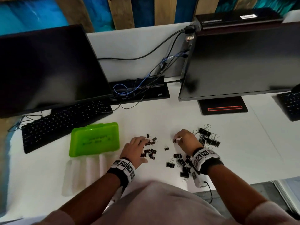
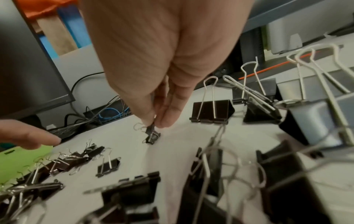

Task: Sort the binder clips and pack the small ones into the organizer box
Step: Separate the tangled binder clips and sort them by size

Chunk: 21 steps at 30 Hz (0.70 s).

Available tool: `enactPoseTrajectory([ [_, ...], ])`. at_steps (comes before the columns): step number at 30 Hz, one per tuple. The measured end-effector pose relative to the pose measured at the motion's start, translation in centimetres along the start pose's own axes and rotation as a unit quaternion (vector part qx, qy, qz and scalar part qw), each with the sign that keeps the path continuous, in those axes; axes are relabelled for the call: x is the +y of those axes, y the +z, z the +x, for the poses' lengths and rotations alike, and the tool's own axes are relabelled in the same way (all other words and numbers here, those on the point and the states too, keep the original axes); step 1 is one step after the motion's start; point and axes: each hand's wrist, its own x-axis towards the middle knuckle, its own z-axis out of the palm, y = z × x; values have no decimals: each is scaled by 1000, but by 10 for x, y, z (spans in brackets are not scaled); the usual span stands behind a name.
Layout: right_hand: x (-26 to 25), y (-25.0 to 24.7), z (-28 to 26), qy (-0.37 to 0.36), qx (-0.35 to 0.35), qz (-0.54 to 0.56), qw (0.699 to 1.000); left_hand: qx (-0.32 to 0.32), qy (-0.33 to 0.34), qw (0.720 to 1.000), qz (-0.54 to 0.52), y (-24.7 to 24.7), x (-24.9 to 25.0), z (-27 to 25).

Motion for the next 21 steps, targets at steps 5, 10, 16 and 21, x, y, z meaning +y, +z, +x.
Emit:
enactPoseTrajectory([
  [5, -12, 5, 13, -16, -89, -26, 996, -53, -84, 994, -42, -11, -11, -5],
  [10, -44, 31, 18, -75, -160, -29, 984, -97, -119, 987, -53, -1, -18, -12],
  [16, -68, 45, 25, -142, -181, -31, 973, -69, -138, 983, -97, -4, -26, -13],
  [21, -85, 41, 40, -225, -122, -102, 961, -37, -111, 986, -118, -4, -22, -12],
])
